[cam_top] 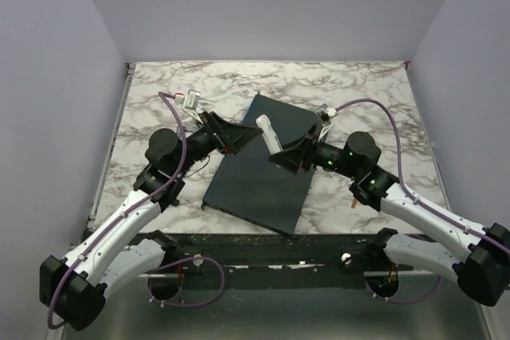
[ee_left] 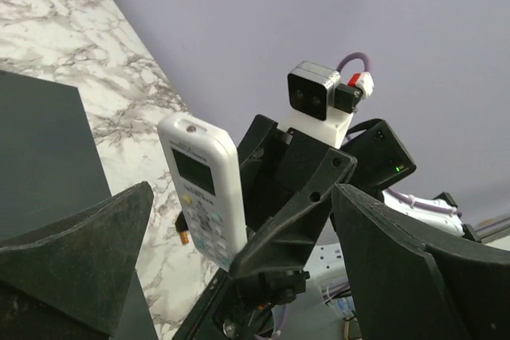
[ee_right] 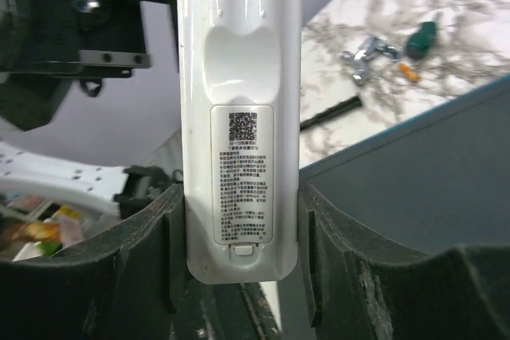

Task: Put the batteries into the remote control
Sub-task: Adjust the remote control.

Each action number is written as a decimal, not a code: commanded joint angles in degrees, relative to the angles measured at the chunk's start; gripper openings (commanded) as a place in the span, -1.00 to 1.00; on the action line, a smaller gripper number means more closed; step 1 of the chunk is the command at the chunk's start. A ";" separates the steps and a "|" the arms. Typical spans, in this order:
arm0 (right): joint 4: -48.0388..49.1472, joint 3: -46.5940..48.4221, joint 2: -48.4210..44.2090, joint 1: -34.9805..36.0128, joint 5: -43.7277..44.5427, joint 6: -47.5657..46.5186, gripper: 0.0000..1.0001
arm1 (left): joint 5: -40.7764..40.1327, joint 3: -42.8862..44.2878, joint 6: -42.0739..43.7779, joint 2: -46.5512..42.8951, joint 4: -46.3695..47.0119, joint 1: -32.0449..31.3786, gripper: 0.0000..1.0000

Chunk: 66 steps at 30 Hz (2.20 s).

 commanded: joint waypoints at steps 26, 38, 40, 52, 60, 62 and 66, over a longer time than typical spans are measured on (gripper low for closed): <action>-12.66 6.68 1.17 23.51 46.49 -21.40 -0.99 | -5.77 7.54 0.06 5.20 -19.12 -4.58 0.17; -12.21 7.79 2.28 25.35 47.51 -22.20 -0.99 | -8.46 8.92 2.35 6.28 -21.73 -6.35 -0.43; -12.03 7.50 1.98 25.38 47.82 -22.28 -0.99 | -8.41 8.77 2.46 6.28 -21.42 -6.45 -0.62; -10.75 3.35 -6.56 25.43 42.72 -23.10 0.85 | -8.53 5.09 2.91 3.71 -17.13 -6.62 -1.00; -21.95 5.11 -15.42 25.46 43.11 -23.22 0.63 | 0.44 2.19 1.45 4.28 -7.92 -6.60 -1.00; -24.72 5.02 -17.04 25.45 44.49 -22.87 0.49 | 1.94 1.53 0.98 4.58 -5.49 -6.59 -1.00; -28.84 4.97 -19.49 25.43 45.22 -23.38 0.38 | 5.44 1.06 1.93 4.89 -2.41 -6.58 -1.00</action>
